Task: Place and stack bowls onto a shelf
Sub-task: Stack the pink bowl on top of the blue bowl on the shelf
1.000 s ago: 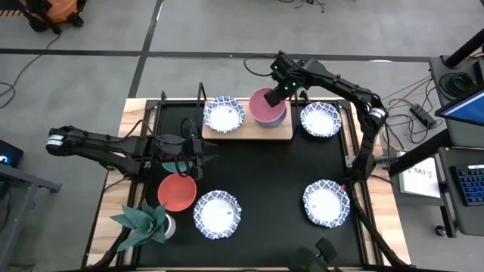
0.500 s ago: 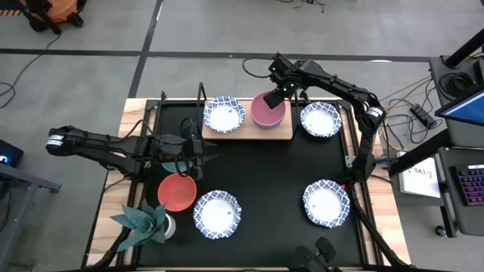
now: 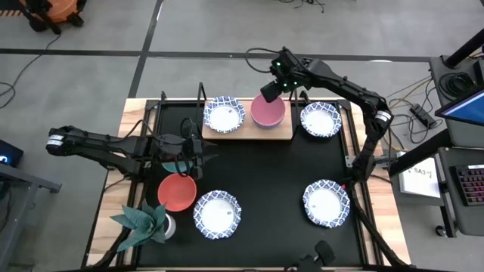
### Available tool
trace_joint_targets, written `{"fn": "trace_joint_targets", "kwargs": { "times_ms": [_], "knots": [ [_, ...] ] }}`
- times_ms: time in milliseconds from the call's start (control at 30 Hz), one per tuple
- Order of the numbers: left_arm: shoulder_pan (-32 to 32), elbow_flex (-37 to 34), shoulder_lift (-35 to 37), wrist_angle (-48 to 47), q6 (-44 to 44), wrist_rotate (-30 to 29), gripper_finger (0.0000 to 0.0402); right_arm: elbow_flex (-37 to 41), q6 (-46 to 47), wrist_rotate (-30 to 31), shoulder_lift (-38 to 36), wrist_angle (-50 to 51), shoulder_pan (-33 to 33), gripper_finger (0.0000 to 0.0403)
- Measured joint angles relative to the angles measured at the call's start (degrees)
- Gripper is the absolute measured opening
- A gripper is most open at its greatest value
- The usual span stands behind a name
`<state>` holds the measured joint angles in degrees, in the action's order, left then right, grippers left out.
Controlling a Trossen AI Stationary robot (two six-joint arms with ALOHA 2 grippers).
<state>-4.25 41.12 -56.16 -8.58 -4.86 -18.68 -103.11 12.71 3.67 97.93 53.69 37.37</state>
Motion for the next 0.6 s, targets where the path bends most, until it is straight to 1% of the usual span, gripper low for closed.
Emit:
{"fn": "trace_joint_targets", "kwargs": {
  "times_ms": [167,333,433,600],
  "knots": [
    [0.0,0.0,0.0,0.0,0.0,-0.3,0.0146,0.1,-0.6,3.3,0.2,-0.7,-2.1,0.0080],
    [0.0,0.0,0.0,0.0,0.0,-0.3,0.0146,2.9,-1.6,11.0,0.3,-5.1,-3.0,0.0038],
    [0.0,0.0,0.0,0.0,0.0,-0.3,0.0146,5.1,-2.1,11.4,0.3,-9.2,-3.0,0.0015],
    [0.0,0.0,0.0,0.0,0.0,-0.3,0.0146,9.6,-2.3,11.4,0.4,-16.9,-2.9,0.0009]
  ]
}}
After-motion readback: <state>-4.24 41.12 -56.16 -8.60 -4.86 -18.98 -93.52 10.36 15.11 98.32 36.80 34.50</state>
